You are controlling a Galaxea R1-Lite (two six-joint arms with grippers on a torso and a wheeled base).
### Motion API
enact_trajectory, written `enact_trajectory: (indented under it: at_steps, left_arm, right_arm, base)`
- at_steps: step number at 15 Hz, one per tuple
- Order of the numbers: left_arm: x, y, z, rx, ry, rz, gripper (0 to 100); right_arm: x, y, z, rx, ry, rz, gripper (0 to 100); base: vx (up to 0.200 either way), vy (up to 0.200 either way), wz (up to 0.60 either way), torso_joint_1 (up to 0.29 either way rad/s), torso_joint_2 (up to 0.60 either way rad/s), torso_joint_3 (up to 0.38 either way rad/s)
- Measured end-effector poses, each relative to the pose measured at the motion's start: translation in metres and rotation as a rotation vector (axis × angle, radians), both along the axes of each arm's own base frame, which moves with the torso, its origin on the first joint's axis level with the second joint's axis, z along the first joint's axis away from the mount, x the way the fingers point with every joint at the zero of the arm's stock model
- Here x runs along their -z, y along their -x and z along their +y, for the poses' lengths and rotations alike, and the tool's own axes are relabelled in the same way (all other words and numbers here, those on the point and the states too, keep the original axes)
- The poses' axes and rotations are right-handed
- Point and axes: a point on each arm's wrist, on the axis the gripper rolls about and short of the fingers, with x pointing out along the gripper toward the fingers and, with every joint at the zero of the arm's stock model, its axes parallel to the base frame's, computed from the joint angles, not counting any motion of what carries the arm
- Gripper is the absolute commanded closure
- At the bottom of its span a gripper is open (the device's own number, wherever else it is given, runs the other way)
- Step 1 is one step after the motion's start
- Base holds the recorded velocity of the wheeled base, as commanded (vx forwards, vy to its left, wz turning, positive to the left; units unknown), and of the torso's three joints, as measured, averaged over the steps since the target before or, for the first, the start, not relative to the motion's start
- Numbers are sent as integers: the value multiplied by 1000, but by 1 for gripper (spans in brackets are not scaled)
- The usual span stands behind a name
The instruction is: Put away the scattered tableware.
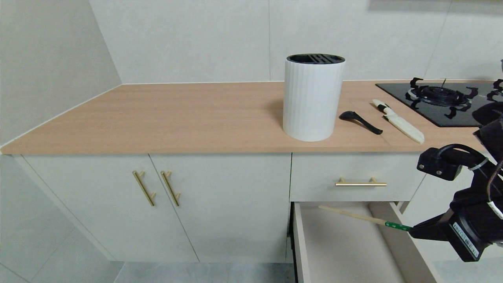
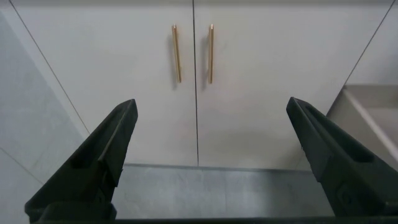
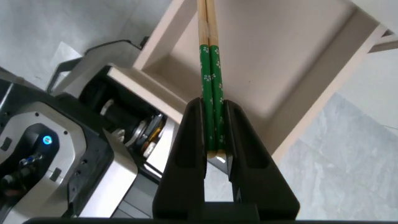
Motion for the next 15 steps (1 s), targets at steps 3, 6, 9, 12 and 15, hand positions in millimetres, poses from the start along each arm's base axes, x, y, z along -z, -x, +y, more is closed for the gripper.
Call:
enact_trajectory:
  at_steps: [3, 6, 9, 12, 15]
  left_arm:
    - [0, 0, 0, 0, 0, 0, 0]
    - [0, 0, 0, 0, 0, 0, 0]
    - [0, 0, 0, 0, 0, -1, 0]
    - [0, 0, 0, 0, 0, 0, 0]
    - [0, 0, 0, 0, 0, 1, 0]
  right_arm:
    - [1, -1, 1, -2, 4, 5, 100]
    - [2, -1, 2, -5, 5, 9, 100]
    - [3, -2, 2, -4, 10, 14, 100]
    - [4, -3, 2, -3, 13, 17, 100]
    - [4, -3, 3, -3, 14, 18, 100]
  base:
    - [0, 0, 0, -180, 466, 286]
    - [0, 0, 0, -154, 461, 299]
    - [0, 0, 0, -134, 450, 315]
    - [0, 0, 0, -71, 281, 209]
    - [0, 0, 0, -8, 47, 29]
